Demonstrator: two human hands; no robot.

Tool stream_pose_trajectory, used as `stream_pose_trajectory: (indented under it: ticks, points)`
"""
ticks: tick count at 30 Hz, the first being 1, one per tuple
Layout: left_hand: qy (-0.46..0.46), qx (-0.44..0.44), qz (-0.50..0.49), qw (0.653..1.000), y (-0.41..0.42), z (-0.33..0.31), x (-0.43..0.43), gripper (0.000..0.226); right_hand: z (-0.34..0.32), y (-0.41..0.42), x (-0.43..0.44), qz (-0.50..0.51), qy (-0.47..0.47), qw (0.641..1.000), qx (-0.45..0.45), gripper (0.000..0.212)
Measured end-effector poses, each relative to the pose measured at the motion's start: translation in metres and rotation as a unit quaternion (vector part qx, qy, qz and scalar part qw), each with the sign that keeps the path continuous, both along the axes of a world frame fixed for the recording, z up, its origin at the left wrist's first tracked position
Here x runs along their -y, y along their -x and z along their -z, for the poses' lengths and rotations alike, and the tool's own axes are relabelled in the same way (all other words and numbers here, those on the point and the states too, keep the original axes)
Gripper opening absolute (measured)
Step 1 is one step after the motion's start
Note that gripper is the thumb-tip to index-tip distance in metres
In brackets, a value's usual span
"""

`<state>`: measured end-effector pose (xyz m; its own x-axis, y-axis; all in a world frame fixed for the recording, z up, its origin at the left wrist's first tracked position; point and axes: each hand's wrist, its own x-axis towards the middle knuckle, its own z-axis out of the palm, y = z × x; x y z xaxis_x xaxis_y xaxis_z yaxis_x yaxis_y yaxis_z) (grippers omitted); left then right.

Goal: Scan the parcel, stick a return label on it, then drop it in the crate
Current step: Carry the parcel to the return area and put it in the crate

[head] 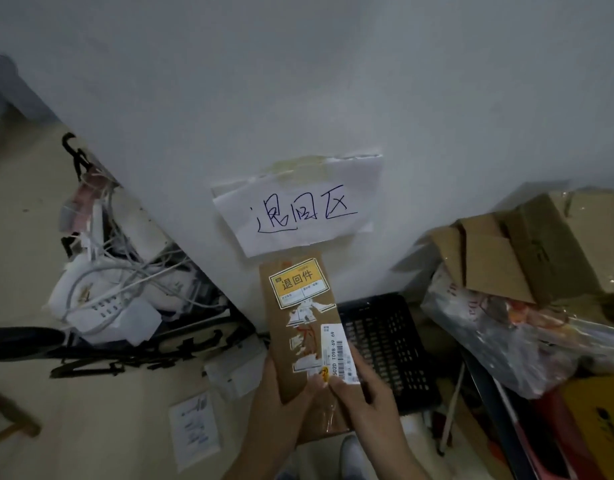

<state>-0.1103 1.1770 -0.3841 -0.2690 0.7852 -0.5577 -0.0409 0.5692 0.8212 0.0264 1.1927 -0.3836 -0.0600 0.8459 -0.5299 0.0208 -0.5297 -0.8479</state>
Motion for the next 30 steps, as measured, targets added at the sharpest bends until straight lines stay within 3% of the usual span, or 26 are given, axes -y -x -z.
stream_pose_trajectory:
  ticks: [5, 11, 16, 23, 30]
  points:
    - [0.039, 0.005, -0.003, 0.999, -0.001, 0.065, -0.015, 0.078, 0.066, 0.001, -0.009, -0.003, 0.033, 0.999, -0.007, 0.045]
    - [0.044, -0.044, 0.029, 0.998, -0.004, 0.137, -0.026, 0.058, 0.136, -0.003, -0.019, -0.022, 0.026, 0.999, -0.005, 0.038]
    - [0.052, -0.065, 0.049, 0.995, -0.005, 0.192, -0.028, 0.059, 0.194, -0.005, -0.024, -0.040, 0.049, 0.998, -0.005, 0.043]
    - [0.101, -0.077, 0.064, 0.990, -0.005, 0.270, -0.011, 0.058, 0.278, -0.009, -0.002, -0.038, 0.147, 0.988, -0.012, 0.049]
    - [0.159, -0.081, 0.104, 0.979, -0.010, 0.338, -0.010, 0.060, 0.345, -0.012, 0.007, -0.020, 0.230, 0.973, -0.002, 0.038]
